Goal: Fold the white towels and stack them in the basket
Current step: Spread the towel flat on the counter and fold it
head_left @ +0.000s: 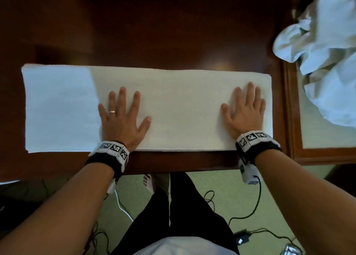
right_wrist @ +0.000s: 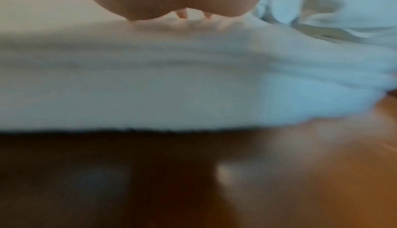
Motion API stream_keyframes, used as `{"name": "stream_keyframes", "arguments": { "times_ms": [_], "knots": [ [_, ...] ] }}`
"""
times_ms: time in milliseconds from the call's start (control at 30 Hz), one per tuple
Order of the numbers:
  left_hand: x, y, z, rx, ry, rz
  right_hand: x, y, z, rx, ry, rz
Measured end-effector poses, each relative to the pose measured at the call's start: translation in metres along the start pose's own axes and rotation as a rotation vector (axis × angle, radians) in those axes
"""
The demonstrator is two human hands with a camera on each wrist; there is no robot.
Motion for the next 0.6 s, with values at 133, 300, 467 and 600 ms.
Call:
{"name": "stream_keyframes", "arguments": {
  "times_ms": [133,300,467,600],
  "knots": [
    [-0.006,-0.010,-0.026,-0.027,-0.083,0.019,0.028,-0.012,0.107,0.045,0.474,0.036],
    [-0.008,-0.013,-0.023,-0.033,-0.060,0.012,-0.002,-0.024,0.077,0.059,0.347,0.083],
    [-0.006,-0.010,-0.025,-0.038,-0.048,0.017,-0.013,-0.014,-0.030,-0.032,-0.079,0.099],
    [-0.005,-0.011,-0.022,-0.040,-0.036,0.039,0.047,-0.027,-0.033,0.023,0.228,0.129]
  ]
}}
Point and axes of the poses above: each hand's wrist, its own x-axis away from the middle knuckle, its own y-axis out of the back of the hand, z = x × y, the point moved 8 cm from there along -x, towards the middle knuckle, and after that the axes turned 12 degrees about -y, right-handed, at the moved point
